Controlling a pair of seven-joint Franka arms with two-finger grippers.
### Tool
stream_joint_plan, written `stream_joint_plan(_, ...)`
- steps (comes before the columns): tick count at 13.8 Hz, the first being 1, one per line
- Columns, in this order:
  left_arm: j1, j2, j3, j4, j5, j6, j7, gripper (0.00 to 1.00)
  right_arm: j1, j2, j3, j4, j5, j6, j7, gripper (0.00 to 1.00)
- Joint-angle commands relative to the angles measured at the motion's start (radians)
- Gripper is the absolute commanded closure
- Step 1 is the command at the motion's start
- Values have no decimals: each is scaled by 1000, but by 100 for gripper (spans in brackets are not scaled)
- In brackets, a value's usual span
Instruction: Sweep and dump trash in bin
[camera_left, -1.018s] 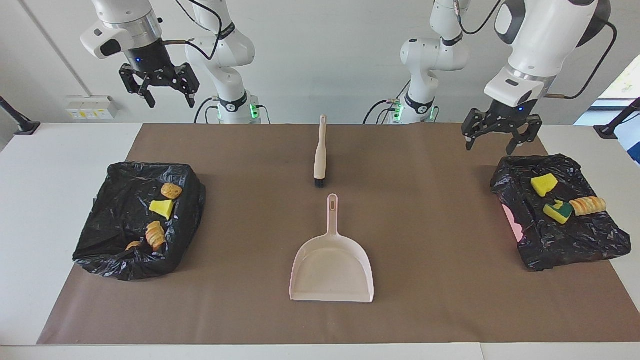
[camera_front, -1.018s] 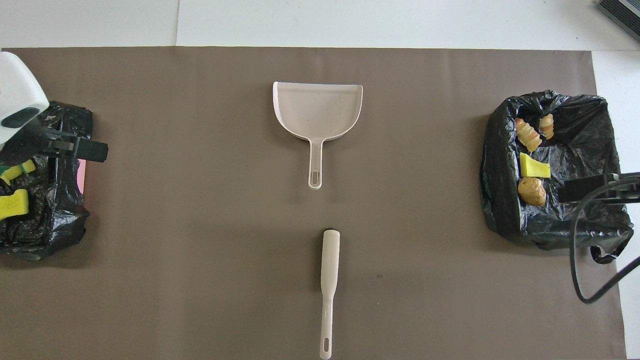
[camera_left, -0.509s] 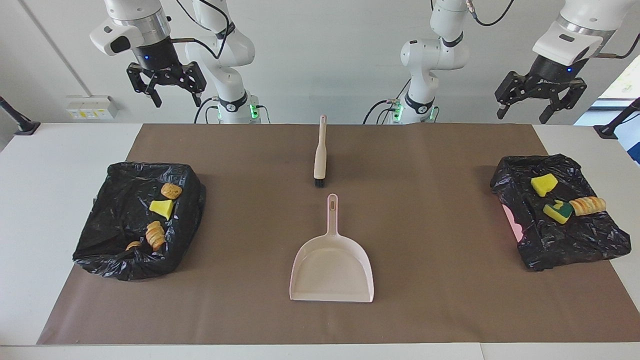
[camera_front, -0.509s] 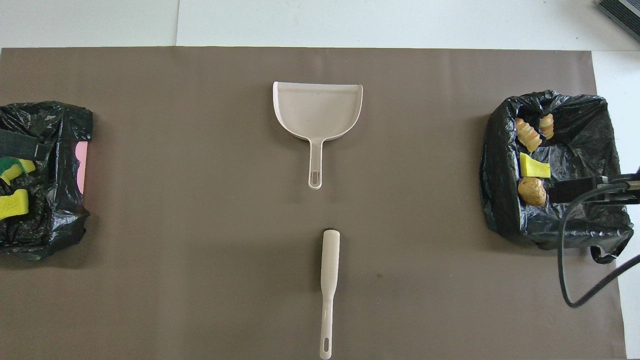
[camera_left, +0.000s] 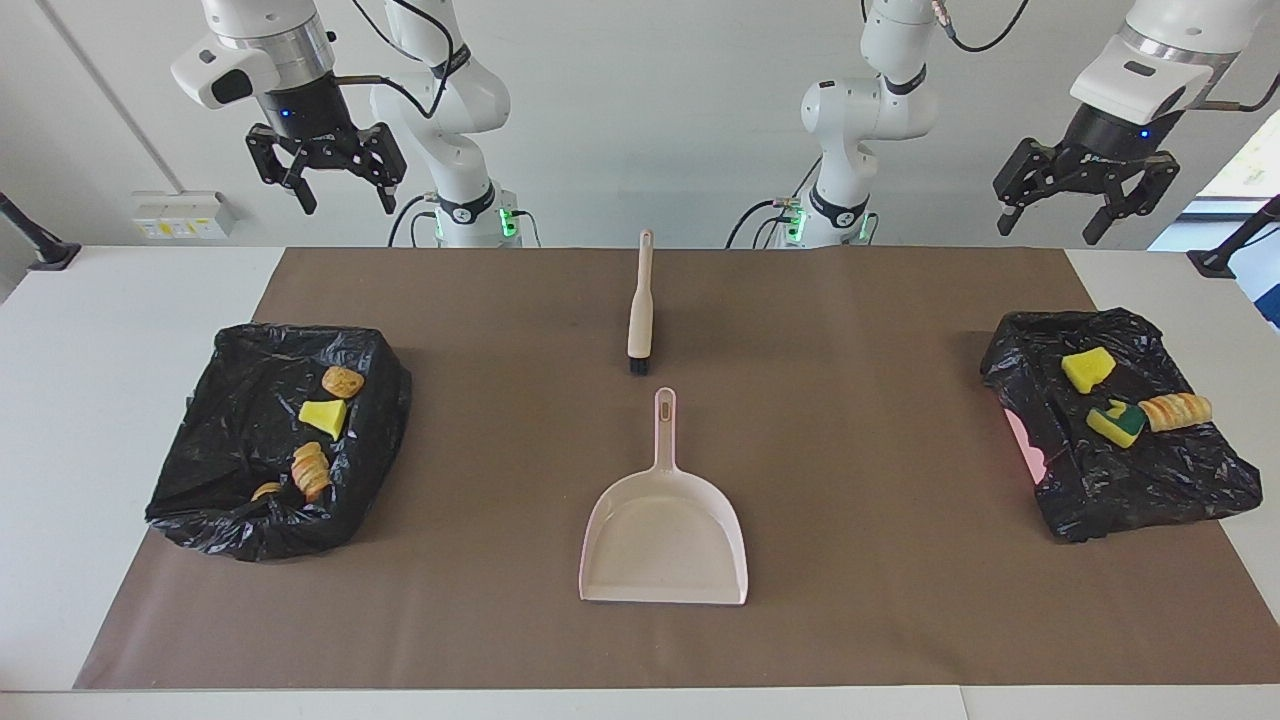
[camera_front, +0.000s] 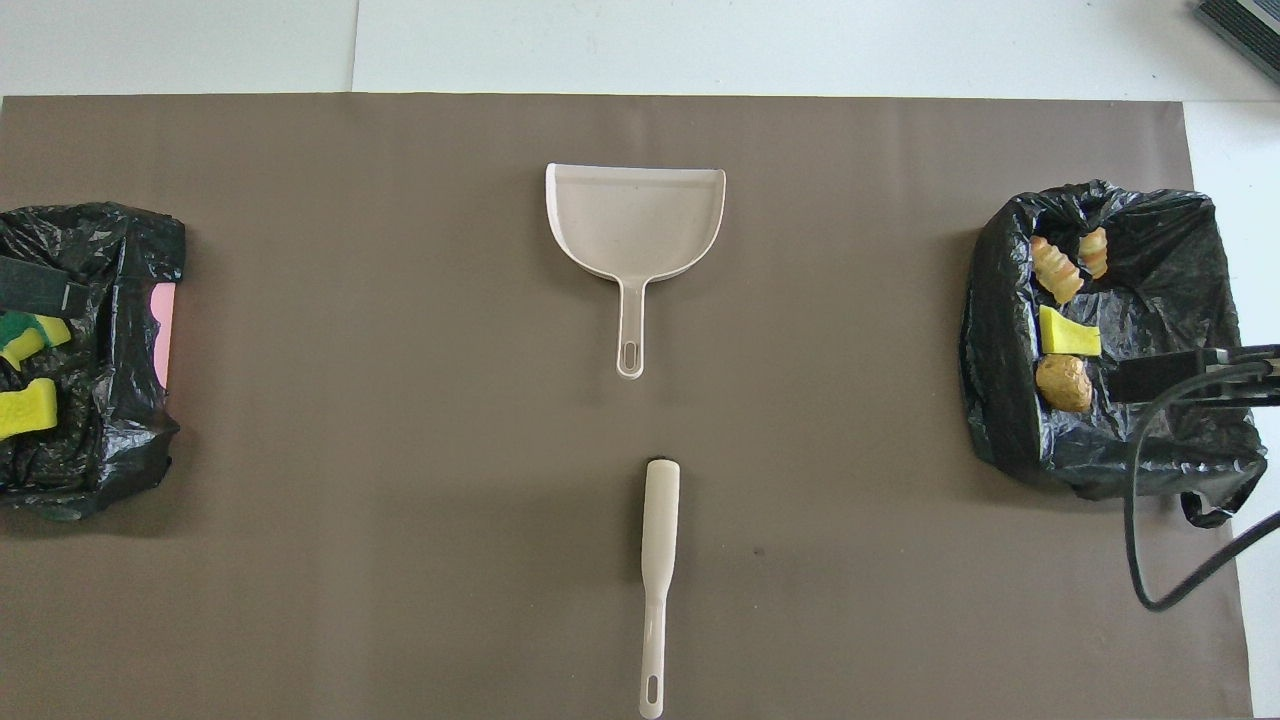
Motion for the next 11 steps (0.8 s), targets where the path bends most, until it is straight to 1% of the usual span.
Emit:
stream_joint_plan(1,12,-62,-10,-95,-7,6,-5,0,-7,3,3,5,-12,3,6,0)
stream_joint_plan(3,14,-84,-10,-122,-6,12,-5,0,-7,0,-1,8,-11,-6,1,0)
stream_joint_plan(6,14,-84,-10,-124,-6,13,-4,0,-7,-3,-5,10,4,-25,-2,0)
stream_joint_plan(8,14,-82,-10,-123,-6,15,-2,0,-6,-8,-5,5,-11,-31,-4,0)
stream_joint_plan(11,0,-86,-12,-123,30,-5,-16,0,-9,-14,-7,-1,-9,-26,-5,0)
